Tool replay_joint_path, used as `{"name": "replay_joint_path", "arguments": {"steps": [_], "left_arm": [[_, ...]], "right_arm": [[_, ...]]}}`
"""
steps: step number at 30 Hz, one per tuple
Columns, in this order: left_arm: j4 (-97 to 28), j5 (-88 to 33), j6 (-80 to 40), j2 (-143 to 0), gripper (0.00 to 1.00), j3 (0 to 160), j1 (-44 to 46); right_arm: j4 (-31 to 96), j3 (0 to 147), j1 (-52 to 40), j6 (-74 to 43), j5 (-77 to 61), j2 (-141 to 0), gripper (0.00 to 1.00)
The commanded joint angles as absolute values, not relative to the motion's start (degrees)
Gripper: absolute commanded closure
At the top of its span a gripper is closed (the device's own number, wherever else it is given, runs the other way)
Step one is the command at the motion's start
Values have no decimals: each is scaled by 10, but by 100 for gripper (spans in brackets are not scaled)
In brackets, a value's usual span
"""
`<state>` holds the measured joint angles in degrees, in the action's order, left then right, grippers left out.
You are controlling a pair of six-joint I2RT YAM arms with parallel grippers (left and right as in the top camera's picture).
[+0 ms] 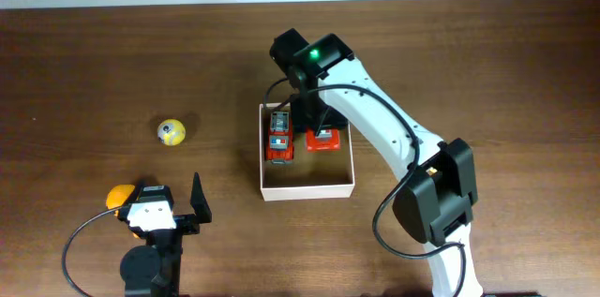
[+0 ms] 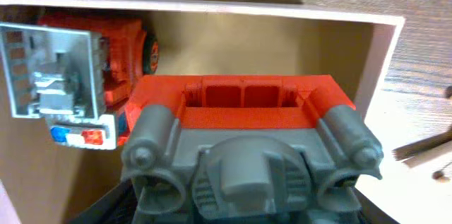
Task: Pack container
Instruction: 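Carry the fire truck left over the pink box, then lower the fire truck into the box beside the first truck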
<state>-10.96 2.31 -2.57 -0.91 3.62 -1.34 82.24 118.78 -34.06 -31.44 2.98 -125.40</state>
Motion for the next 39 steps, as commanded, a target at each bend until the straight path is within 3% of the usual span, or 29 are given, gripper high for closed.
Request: {"name": "replay_joint_path", "arguments": {"steps": [1, 39], "left_arm": [[-107, 17, -15, -6, 1, 32, -12], [-107, 17, -15, -6, 1, 32, -12]], "right_arm": [[822, 1177, -330, -320, 56, -1242, 41], [770, 1120, -315, -320, 33, -1242, 41]]}}
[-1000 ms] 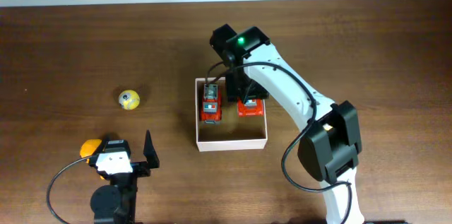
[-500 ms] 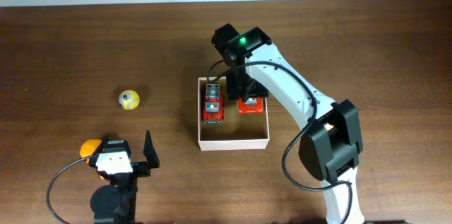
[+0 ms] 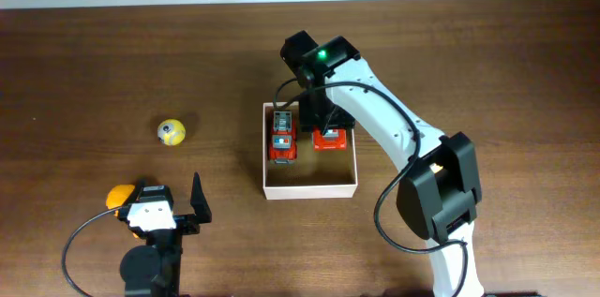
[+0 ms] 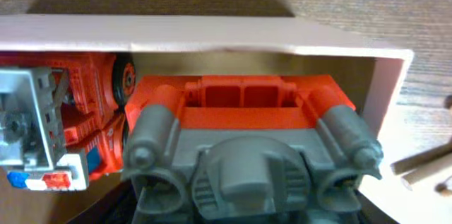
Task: Pack container
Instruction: 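Lower the fire truck into the box beside the first truck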
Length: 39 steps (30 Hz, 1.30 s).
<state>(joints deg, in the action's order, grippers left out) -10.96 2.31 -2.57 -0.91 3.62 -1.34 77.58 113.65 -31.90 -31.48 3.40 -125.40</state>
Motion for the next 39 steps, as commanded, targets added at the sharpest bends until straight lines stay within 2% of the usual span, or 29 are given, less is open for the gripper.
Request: {"name": "replay_joint_path", "arguments": {"steps": [1, 13, 15, 18, 20, 23, 30, 33, 35, 38, 39], "left_arm": [[-107, 17, -15, -6, 1, 32, -12], [-107, 17, -15, -6, 1, 32, -12], [-107, 17, -15, -6, 1, 32, -12], [-107, 17, -15, -6, 1, 32, -12], [-107, 17, -15, -6, 1, 32, -12], [-107, 17, -15, -6, 1, 32, -12], [-107, 17, -15, -6, 1, 32, -12], [-107, 17, -15, -6, 1, 32, -12], [-107, 17, -15, -6, 1, 32, -12], [-107, 17, -15, -6, 1, 32, -12], [-107, 17, -15, -6, 1, 32, -12]], "right_arm": [[768, 1116, -315, -320, 32, -1242, 41], [755, 1100, -314, -320, 33, -1242, 40], [755, 1100, -314, -320, 33, -1242, 25], [754, 1100, -314, -320, 33, -1242, 12], [753, 1100, -314, -320, 33, -1242, 8], [749, 1100, -314, -320, 33, -1242, 8], [745, 1102, -314, -319, 4, -1242, 8], [745, 1108, -315, -318, -21, -1242, 12], [745, 1116, -315, -318, -35, -1242, 18], [746, 1129, -315, -318, -49, -1242, 38], [746, 1133, -315, -318, -53, -1241, 39]]}}
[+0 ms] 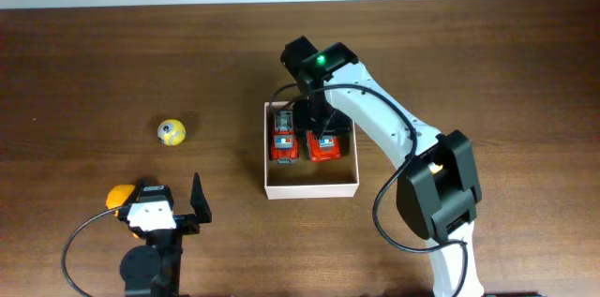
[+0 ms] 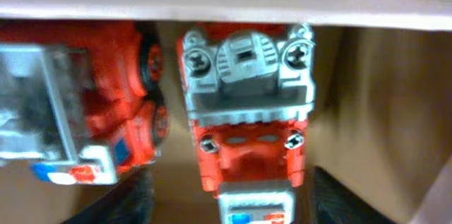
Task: Pack container
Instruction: 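Lower the fire truck into the box beside the first truck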
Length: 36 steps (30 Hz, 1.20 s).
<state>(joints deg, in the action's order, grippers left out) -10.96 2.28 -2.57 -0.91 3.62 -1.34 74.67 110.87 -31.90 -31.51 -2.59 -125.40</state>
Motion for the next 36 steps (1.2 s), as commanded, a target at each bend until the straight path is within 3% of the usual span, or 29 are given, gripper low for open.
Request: {"name": "replay_joint_path", "arguments": {"steps": [1, 8, 13, 22, 29, 36], "left_arm": [[-107, 17, -15, -6, 1, 32, -12], [-107, 17, -15, -6, 1, 32, -12], [-107, 17, -15, -6, 1, 32, -12], [-107, 17, -15, -6, 1, 32, -12], [-107, 17, -15, -6, 1, 32, -12], [-107, 17, -15, -6, 1, 32, -12]], "right_arm": [[746, 1138, -315, -318, -56, -1241, 39], [766, 1173, -315, -303, -65, -1240, 39], [775, 1180, -321, -289, -73, -1239, 54], [771, 1165, -343, -272, -65, -1242, 57], [771, 1144, -355, -272, -69, -1242, 66], [755, 1118, -360, -272, -69, -1242, 66]]}}
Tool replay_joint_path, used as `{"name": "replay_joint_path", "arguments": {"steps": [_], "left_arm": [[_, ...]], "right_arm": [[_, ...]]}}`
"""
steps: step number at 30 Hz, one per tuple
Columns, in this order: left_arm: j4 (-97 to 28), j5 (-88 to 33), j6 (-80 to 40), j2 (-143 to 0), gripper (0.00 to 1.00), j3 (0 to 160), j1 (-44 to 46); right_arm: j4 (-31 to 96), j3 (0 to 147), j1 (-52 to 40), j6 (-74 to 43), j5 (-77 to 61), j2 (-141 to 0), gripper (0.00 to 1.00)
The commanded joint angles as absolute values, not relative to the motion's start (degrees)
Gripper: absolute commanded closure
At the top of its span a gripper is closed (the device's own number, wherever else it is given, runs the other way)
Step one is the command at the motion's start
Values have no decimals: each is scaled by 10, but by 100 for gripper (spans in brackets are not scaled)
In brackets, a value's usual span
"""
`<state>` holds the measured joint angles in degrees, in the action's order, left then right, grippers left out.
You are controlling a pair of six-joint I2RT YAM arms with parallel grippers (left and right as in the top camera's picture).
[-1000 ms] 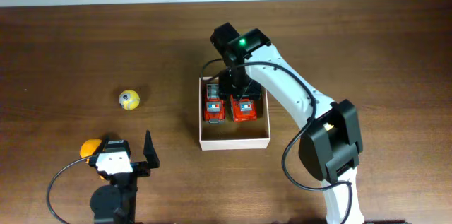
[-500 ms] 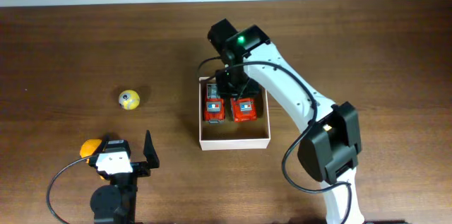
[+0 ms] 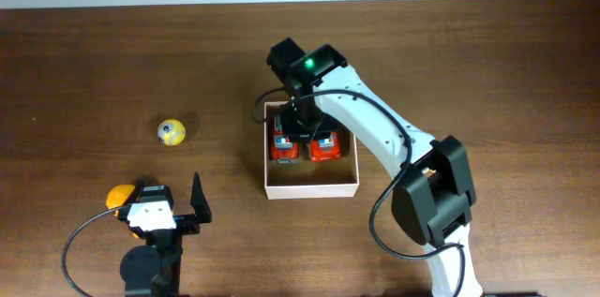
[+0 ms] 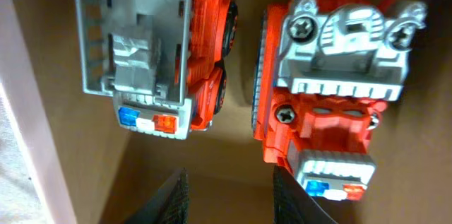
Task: Pack container
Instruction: 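Lower the fire truck into the box beside the first truck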
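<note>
A white cardboard box (image 3: 309, 187) holds two red-and-grey toy trucks side by side. The left truck (image 4: 159, 54) and the right truck (image 4: 332, 75) both lie at the box's far end, seen overhead as left truck (image 3: 282, 146) and right truck (image 3: 324, 147). My right gripper (image 4: 233, 197) hangs open over the box floor, between and just short of the two trucks, touching neither. Its dark fingers (image 4: 176, 199) have nothing between them. My left gripper (image 3: 169, 192) rests open at the table's front left.
A yellow ball (image 3: 171, 131) lies on the brown table (image 3: 487, 72) left of the box. An orange ball (image 3: 118, 194) sits right beside the left gripper. The box's near half shows bare floor.
My right gripper has shifted left, from over the right truck to the gap between the two trucks. It is still open. Both trucks lie where they were.
My right gripper held the second truck at the box's far right, beside the first truck. Then it held it lower inside the box. Then the truck lay free on the box floor with the gripper open above it, and now the gripper sits further left.
</note>
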<state>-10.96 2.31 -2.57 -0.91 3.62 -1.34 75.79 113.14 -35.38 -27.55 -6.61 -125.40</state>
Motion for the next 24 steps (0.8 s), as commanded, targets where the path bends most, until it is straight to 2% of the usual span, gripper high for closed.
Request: {"name": "replay_joint_path", "arguments": {"steps": [1, 24], "left_arm": [[-107, 17, -15, -6, 1, 32, -12], [-107, 17, -15, -6, 1, 32, -12]], "right_arm": [[754, 1113, -360, -272, -70, -1242, 66], [687, 1055, -360, -272, -48, -1242, 66]]}}
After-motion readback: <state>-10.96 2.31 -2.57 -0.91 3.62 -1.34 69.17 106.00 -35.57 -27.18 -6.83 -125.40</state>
